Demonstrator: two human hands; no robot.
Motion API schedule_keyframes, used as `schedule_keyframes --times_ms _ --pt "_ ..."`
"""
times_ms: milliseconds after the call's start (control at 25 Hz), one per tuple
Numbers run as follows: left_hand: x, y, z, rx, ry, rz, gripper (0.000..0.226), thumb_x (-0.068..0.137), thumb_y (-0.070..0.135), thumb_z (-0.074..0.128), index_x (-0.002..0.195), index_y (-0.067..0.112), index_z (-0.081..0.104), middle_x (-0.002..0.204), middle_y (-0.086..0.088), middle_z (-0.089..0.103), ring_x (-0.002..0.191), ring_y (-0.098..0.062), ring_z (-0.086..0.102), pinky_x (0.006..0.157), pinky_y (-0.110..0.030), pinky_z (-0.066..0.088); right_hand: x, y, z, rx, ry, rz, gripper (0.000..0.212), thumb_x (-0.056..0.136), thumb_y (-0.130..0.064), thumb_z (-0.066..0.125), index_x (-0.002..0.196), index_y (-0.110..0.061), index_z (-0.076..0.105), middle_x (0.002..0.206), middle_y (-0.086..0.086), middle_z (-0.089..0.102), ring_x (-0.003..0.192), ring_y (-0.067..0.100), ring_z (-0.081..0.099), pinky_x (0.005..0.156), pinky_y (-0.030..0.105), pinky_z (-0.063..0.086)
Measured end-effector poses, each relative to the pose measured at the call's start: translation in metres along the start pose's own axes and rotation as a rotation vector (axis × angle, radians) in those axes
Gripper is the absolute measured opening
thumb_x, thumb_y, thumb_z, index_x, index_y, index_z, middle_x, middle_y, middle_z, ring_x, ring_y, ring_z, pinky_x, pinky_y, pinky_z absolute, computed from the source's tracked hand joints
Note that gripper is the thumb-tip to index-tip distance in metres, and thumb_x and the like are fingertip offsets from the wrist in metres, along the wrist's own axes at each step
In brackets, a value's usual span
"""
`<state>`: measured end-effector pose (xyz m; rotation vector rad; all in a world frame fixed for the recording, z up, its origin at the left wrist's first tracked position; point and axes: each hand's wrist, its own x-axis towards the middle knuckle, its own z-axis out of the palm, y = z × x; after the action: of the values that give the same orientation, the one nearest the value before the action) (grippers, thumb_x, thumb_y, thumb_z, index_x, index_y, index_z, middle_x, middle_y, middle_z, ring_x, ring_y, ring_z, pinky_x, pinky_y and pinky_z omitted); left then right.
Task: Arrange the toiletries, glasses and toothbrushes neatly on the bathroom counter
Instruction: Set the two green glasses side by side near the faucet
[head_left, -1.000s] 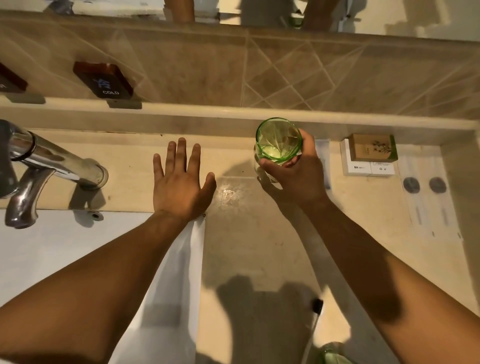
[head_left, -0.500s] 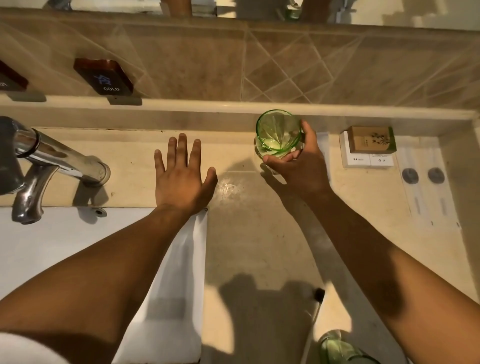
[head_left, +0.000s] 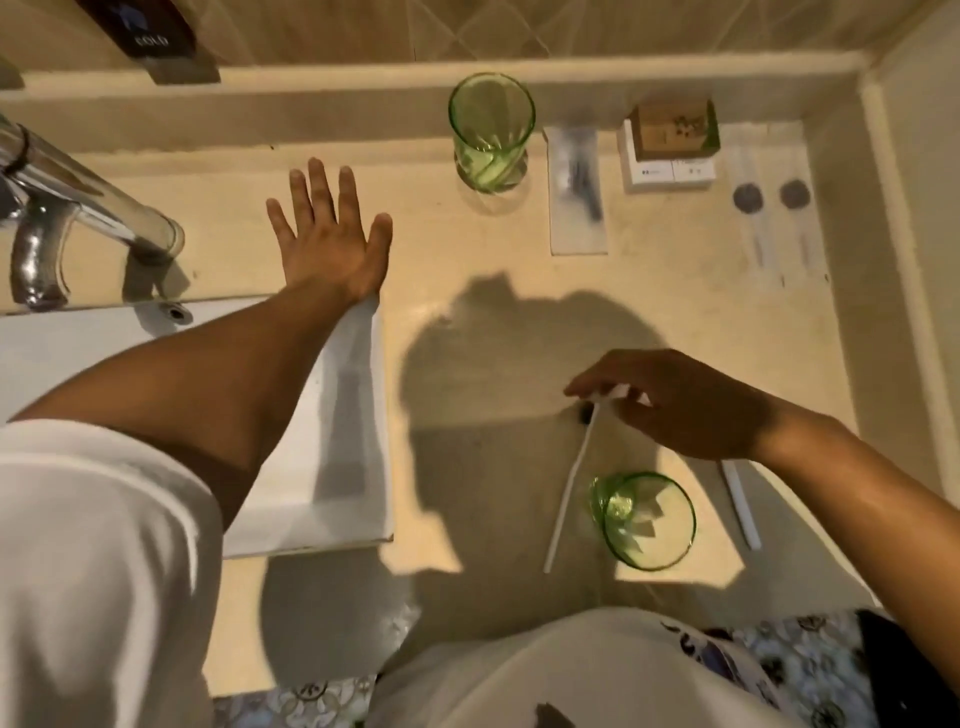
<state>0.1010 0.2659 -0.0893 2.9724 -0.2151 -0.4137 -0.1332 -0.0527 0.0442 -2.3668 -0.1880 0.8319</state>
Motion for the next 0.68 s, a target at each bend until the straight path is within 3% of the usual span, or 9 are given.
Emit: schedule_keyframes --times_ms 80,200,280,360,520,600,680 --pt "-0.004 0.003 -0.001 -0.01 -0.018 0.004 0.084 0.097 0.07 0.006 0.165 0.023 -0.003 0.173 -0.011 -0.014 0.158 -0.032 -0.017 0.123 -0.06 -0.013 -0.036 0.016 0.015 -0.056 -0.06 0.033 0.095 0.08 0.02 0.041 0.133 -0.057 0.048 0.132 -0.027 0.05 0.119 -0.004 0.048 0.091 0.012 0.04" --pt "-0.014 0.008 -0.001 -0.019 -0.026 -0.005 0.084 0.097 0.069 0.005 0.165 0.022 -0.004 0.172 -0.012 -0.015 0.158 -0.033 -0.018 0.123 -0.06 -0.013 -0.072 0.033 0.034 -0.12 -0.177 0.005 0.12 0.066 0.024 0.046 0.141 -0.067 0.026 0.142 -0.043 0.028 0.133 -0.007 0.031 0.11 0.015 0.032" --pt "-0.024 0.01 0.0 -0.014 -0.033 -0.015 0.083 0.097 0.069 0.006 0.165 0.022 -0.004 0.172 -0.013 -0.015 0.158 -0.034 -0.018 0.123 -0.06 -0.013 -0.082 0.035 0.043 -0.041 -0.237 0.026 0.116 0.071 0.017 0.059 0.146 -0.063 0.021 0.149 -0.037 0.026 0.139 -0.002 0.029 0.114 0.025 0.034" --pt "-0.036 0.013 0.001 -0.005 -0.043 -0.014 0.083 0.098 0.068 0.006 0.165 0.021 -0.006 0.172 -0.014 -0.017 0.157 -0.034 -0.019 0.123 -0.059 -0.014 -0.083 0.034 0.051 0.027 -0.211 0.03 0.107 0.076 -0.003 0.074 0.148 -0.059 0.018 0.151 -0.028 0.03 0.139 0.003 0.032 0.112 0.029 0.038" --pt "-0.05 0.017 0.002 0.003 -0.07 -0.012 0.082 0.098 0.068 0.005 0.165 0.021 -0.009 0.171 -0.013 -0.02 0.156 -0.034 -0.022 0.123 -0.059 -0.015 -0.081 0.028 0.063 0.13 -0.139 0.019 0.094 0.075 -0.034 0.088 0.146 -0.049 0.028 0.143 -0.025 0.038 0.131 -0.001 0.038 0.109 0.023 0.041" --pt "-0.052 0.017 0.001 0.005 -0.078 -0.007 0.082 0.099 0.068 0.005 0.165 0.021 -0.01 0.171 -0.014 -0.021 0.156 -0.034 -0.023 0.123 -0.059 -0.015 -0.082 0.026 0.067 0.175 -0.1 0.009 0.089 0.073 -0.039 0.088 0.142 -0.05 0.032 0.136 -0.033 0.04 0.126 -0.005 0.042 0.104 0.018 0.043" --pt "-0.052 0.017 0.0 0.001 -0.088 -0.005 0.082 0.1 0.068 0.005 0.164 0.021 -0.01 0.17 -0.014 -0.022 0.156 -0.034 -0.023 0.123 -0.059 -0.015 -0.079 0.025 0.071 0.213 -0.05 -0.002 0.088 0.073 -0.038 0.089 0.141 -0.047 0.034 0.132 -0.031 0.045 0.125 -0.001 0.047 0.101 0.02 0.046"
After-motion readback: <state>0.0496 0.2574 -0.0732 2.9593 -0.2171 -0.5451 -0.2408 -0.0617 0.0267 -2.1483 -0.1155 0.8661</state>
